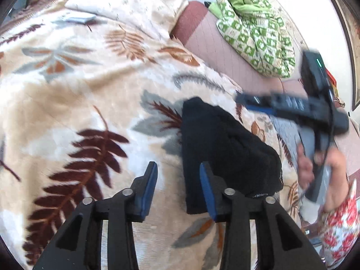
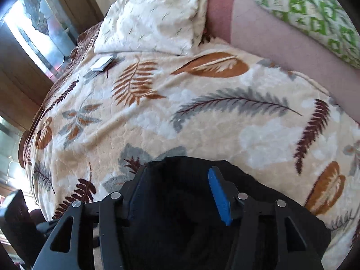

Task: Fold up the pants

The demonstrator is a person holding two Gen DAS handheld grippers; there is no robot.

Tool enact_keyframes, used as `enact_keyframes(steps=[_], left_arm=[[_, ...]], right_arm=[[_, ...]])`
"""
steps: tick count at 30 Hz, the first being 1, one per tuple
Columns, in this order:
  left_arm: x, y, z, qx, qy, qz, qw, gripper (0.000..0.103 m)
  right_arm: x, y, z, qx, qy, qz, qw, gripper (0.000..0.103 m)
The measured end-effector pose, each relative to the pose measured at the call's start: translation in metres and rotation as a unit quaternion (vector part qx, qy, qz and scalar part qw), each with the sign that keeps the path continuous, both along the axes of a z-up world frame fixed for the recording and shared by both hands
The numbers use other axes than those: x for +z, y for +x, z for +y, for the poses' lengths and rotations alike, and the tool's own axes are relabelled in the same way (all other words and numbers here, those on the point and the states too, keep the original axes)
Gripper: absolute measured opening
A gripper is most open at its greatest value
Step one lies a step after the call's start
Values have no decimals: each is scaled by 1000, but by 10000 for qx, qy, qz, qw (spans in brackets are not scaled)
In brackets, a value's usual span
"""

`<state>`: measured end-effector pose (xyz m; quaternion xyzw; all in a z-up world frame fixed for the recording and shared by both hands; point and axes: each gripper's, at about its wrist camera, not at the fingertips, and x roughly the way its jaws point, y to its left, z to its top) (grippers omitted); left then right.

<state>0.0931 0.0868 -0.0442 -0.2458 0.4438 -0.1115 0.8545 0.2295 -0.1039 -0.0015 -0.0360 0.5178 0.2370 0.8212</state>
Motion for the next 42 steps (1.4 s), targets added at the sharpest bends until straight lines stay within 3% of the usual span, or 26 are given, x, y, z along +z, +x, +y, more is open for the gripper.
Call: enact_keyframes(steps=[3, 5, 7, 9, 12, 17, 20, 25, 33, 42], left_arm=[[3, 4, -7, -65, 146, 13, 9999, 42], [-2, 10, -15, -193, 269, 123, 9994, 42], [-6, 5, -28, -379, 447, 208, 9981, 43], [-12, -4, -39, -473, 717, 323, 9958, 43], [-5, -15, -45, -546, 818, 285, 9947, 44], [11, -26, -60, -535, 1349, 129, 9893, 53], [25, -34, -72, -520, 1899, -1, 9804, 56], [48, -46, -105, -683, 2662, -426, 9605, 63], [62, -42, -164, -1212, 3009, -696, 9434, 64], [61, -40, -218, -1657, 3461, -824, 9198, 64]], right_arm=[[0, -31, -25, -319, -136, -242, 9991, 60], [-7, -52, -42, -491, -164, -288, 9982, 49], [-17, -71, -54, -618, -229, -311, 9973, 45], [-29, -88, -61, -748, -286, -353, 9962, 45], [-45, -103, -72, -851, -400, -325, 9950, 45], [-54, -113, -95, -1144, 277, -195, 9929, 51], [-41, -120, -113, -1285, 860, -256, 9876, 53], [-25, -150, -150, -1725, 1260, -544, 9754, 60], [-46, -195, -229, -2665, 1743, -394, 9471, 66], [-81, -202, -263, -3116, 2303, -174, 9217, 67]])
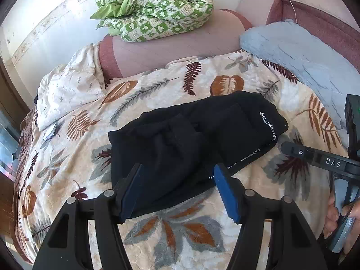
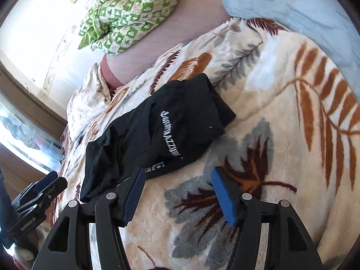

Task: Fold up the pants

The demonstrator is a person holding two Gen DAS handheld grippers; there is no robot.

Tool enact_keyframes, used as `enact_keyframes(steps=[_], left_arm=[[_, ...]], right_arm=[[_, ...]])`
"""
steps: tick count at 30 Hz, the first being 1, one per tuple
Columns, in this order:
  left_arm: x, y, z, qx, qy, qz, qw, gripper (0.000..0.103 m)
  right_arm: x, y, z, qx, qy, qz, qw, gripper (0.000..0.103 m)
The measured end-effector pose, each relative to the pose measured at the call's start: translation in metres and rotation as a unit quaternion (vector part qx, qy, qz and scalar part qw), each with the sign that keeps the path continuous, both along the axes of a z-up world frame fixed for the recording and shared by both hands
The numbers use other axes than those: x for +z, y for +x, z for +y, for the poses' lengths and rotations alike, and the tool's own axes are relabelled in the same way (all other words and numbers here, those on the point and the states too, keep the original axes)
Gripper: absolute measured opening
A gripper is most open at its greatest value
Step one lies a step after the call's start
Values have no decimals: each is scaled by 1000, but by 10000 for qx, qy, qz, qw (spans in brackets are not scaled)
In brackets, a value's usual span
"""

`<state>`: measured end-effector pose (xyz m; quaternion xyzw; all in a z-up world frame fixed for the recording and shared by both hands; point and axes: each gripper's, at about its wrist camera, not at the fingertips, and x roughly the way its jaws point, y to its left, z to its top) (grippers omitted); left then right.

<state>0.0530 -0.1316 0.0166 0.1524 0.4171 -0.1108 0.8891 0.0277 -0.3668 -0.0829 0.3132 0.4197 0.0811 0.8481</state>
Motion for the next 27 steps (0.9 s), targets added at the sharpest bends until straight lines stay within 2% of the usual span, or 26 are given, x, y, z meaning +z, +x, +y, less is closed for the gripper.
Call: enact_keyframes(steps=[3, 8, 12, 20, 25, 27], left_arm=[[-7, 4, -11, -70, 37, 109, 9999, 64], [-17, 6, -27, -222, 136, 220, 9994, 64], [-20, 10, -33, -306, 143, 254, 9991, 64], [-21, 44, -29, -262, -465, 706, 9961, 64], [-5, 76, -50, -697, -678, 652, 9931, 64], [0, 91, -61, -916, -771, 687, 9904, 64]], right_arm=[[-3, -3, -8, -84, 85, 17, 9999, 67], [-1, -6, -18, -259, 244, -111, 9993, 74], [-3, -4, -19, -256, 297, -78, 9992, 74], [-4, -1, -18, -402, 102, -60, 9991, 75], [-2, 3, -24, -534, 247, -104, 9982, 75], [1, 8, -25, -494, 149, -131, 9986, 75]])
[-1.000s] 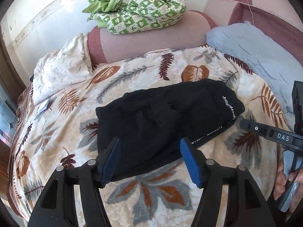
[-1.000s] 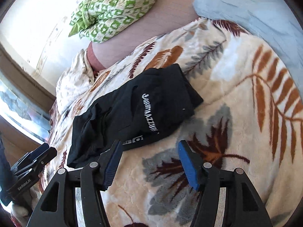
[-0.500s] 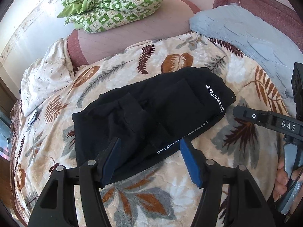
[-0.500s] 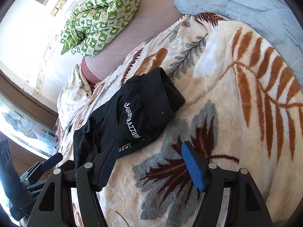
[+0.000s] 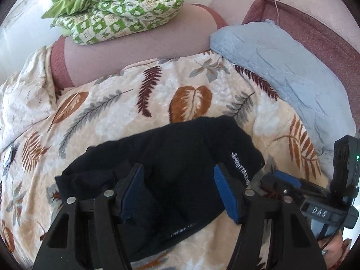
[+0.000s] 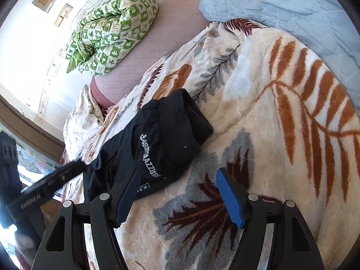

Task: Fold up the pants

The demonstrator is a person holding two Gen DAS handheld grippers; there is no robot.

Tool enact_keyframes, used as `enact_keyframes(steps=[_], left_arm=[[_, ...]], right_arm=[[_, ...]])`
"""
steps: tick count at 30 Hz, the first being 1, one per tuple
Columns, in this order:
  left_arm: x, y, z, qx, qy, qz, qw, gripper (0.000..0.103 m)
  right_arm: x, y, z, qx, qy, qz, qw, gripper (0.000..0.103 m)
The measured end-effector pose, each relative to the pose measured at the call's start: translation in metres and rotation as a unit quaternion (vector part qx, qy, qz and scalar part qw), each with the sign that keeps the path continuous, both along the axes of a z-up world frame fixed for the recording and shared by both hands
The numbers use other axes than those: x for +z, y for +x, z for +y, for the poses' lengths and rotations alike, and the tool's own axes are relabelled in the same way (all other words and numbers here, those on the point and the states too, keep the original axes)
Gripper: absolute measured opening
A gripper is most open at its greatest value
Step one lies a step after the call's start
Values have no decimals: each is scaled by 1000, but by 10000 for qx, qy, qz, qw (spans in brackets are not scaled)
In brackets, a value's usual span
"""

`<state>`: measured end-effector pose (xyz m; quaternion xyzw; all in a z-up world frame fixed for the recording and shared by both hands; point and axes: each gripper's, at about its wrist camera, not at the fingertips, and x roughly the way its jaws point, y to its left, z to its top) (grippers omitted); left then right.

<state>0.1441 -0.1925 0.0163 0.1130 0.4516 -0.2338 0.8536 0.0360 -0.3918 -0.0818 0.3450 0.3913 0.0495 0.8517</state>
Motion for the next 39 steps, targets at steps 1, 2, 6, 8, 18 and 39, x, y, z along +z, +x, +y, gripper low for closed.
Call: enact_keyframes(steps=[1, 2, 6, 8, 18, 39], left_arm=[[1, 9, -7, -106, -28, 31, 9999, 64], [1, 18, -14, -204, -42, 59, 9998, 64], [-8, 53, -42, -526, -13, 211, 9984, 64], [-16, 69, -51, -585, -141, 506, 9969, 64], [-65, 114, -90, -718, -290, 1244, 9892, 64], [-85, 95, -122, -2048, 327, 1255, 9702, 24]], right_arm=[[2, 3, 0, 16, -99, -2, 9999, 75], [4, 6, -2, 20, -175, -8, 9998, 75], [4, 24, -11, 57, -206, 10, 9998, 75], [2, 35, -15, 101, -98, 25, 9999, 75], [-29, 50, -25, -35, 499, 108, 9987, 77], [-26, 56, -15, 136, 356, -127, 9992, 82]])
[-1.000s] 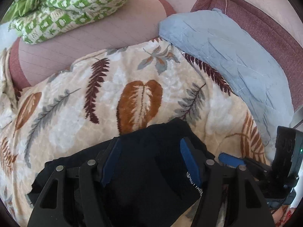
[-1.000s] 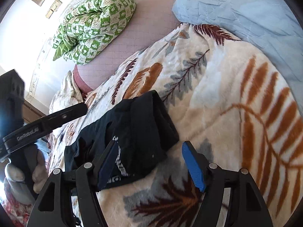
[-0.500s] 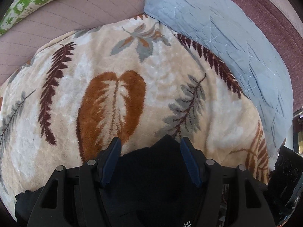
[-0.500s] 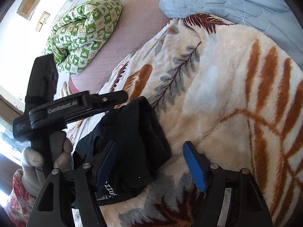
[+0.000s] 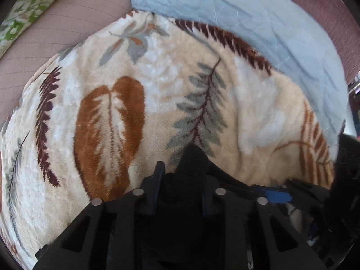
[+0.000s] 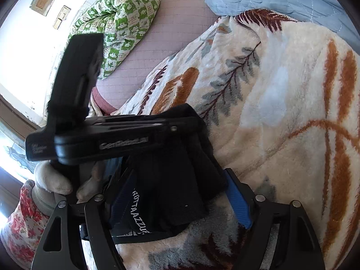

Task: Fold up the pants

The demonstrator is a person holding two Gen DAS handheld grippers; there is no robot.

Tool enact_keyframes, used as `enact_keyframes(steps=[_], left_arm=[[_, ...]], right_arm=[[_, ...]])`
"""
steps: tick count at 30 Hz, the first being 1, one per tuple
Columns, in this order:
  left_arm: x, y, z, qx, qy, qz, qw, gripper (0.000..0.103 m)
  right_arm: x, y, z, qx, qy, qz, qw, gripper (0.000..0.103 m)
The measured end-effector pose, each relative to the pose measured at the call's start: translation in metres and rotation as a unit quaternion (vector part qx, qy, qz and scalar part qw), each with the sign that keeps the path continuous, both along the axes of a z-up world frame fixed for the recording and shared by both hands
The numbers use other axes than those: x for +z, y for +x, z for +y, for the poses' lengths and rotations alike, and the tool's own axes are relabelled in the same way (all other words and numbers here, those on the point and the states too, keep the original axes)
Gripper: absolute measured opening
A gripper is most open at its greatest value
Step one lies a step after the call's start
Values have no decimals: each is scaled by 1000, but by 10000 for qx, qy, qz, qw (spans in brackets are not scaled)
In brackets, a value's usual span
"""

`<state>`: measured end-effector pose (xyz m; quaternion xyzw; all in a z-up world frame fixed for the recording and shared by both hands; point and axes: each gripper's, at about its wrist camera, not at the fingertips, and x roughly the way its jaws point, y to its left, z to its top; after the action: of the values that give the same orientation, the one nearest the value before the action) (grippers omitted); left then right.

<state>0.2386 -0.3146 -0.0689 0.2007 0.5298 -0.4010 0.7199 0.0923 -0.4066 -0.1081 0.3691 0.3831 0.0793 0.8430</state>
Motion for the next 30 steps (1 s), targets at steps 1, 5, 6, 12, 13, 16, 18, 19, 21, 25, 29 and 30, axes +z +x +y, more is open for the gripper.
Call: enact_keyframes(steps=[1, 5, 6, 12, 13, 16, 18, 19, 21, 25, 29, 30], left_arm=[[5, 1, 5, 58, -118, 29, 9999, 23], [21, -1, 15, 126, -399, 99, 9991, 23], [23, -1, 15, 136, -409, 104, 9990, 23], [29, -8, 15, 202, -328, 22, 9993, 23], [29, -8, 14, 217, -317, -11, 9993, 23], [39, -13, 22, 321, -403, -56, 9987, 23], [46, -14, 28, 380, -479, -56, 9981, 23], [50, -16, 31, 394, -516, -65, 9979, 23], [57, -22, 37, 402, -579, -88, 9975, 23], [72, -32, 53, 478, -704, -162, 9962, 23], [89, -33, 79, 738, -935, -159, 9928, 23], [94, -33, 87, 814, -994, -163, 9916, 23]], right_arm=[[0, 0, 0, -5, 18, -10, 10000, 82], [2, 1, 7, 63, -191, -74, 9998, 87], [2, 2, 9, 89, -230, -86, 9997, 87], [-10, 7, 0, 435, 710, 25, 9965, 42], [-12, 6, -1, 444, 808, 49, 9957, 33], [-3, 2, 1, 543, 827, -55, 9951, 27], [7, -3, 5, 621, 664, -188, 9957, 26], [12, -6, 8, 660, 599, -246, 9957, 26], [21, -15, 13, 705, 568, -331, 9953, 26], [39, -25, 29, 832, 389, -450, 9948, 26], [60, -24, 44, 1008, 329, -446, 9934, 24], [66, -21, 50, 1082, 349, -447, 9925, 24]])
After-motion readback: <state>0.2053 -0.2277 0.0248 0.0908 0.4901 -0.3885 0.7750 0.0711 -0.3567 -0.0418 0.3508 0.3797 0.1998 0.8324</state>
